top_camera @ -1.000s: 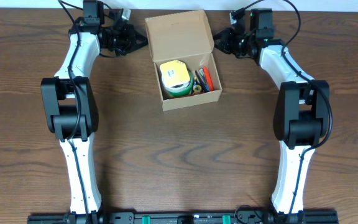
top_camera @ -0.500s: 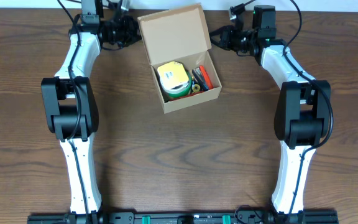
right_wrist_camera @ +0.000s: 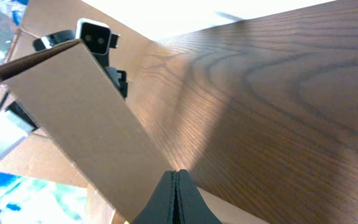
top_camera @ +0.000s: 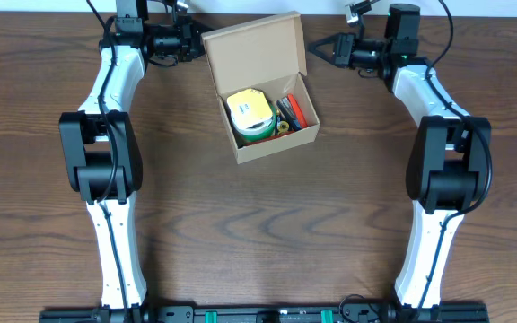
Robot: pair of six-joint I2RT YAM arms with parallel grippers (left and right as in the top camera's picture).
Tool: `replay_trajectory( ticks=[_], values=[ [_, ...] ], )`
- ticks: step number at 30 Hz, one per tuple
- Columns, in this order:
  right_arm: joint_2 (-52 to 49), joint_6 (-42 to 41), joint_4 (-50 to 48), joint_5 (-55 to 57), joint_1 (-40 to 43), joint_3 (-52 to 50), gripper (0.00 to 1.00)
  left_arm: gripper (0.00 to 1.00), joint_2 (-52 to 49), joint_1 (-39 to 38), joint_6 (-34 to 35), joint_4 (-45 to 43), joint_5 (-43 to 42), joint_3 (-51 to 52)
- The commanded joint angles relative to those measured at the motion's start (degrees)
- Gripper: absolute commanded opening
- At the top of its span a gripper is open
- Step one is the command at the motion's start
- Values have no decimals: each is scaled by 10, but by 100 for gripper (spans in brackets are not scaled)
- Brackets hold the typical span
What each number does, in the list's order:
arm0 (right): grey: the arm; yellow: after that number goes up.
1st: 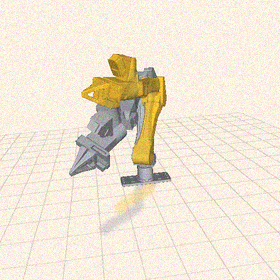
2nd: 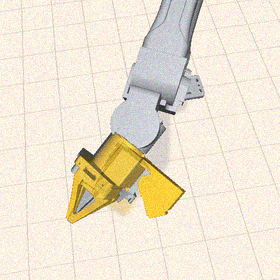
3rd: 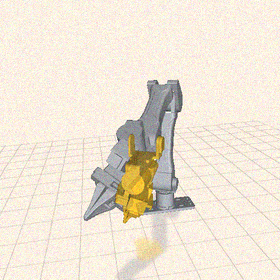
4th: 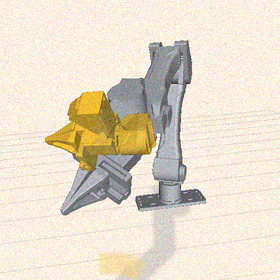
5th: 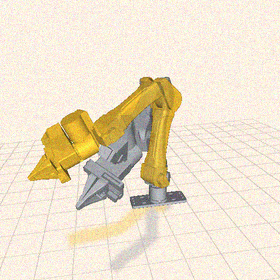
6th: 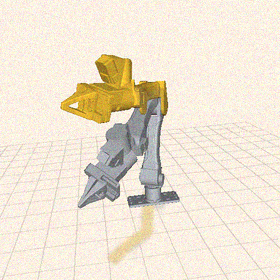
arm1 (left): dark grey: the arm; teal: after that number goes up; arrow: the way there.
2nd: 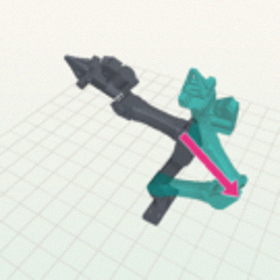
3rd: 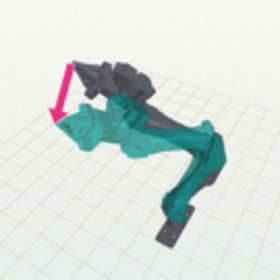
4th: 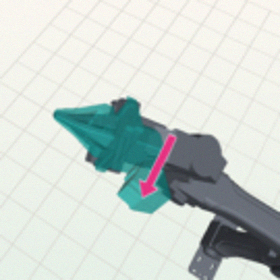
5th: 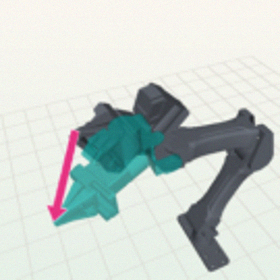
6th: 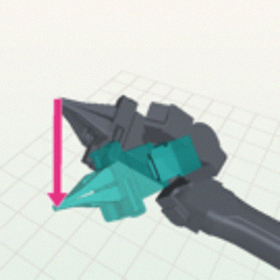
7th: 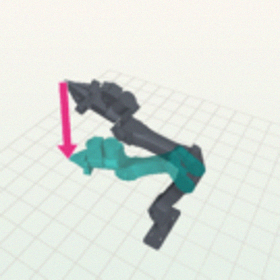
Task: Pack container
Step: 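Fold the box lid down over the contents with both grippers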
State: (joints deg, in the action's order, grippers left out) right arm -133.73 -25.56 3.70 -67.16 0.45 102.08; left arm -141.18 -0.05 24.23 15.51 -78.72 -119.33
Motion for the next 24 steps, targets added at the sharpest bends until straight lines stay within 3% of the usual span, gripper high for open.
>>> replay_trajectory(
  ticks=[1,7,12,24],
  values=[
    [15,14,-1,-39,3,-1,1,5,41,0,2,8,-35,-17],
    [49,23,4,-42,2,-1,1,6,70,-17,-31,57,-43,-17],
    [82,25,13,-13,3,-1,2,6,81,-50,-106,162,-30,-17],
    [193,161,249,197,-17,-1,1,6,159,-83,-358,496,245,-17]
  ],
)
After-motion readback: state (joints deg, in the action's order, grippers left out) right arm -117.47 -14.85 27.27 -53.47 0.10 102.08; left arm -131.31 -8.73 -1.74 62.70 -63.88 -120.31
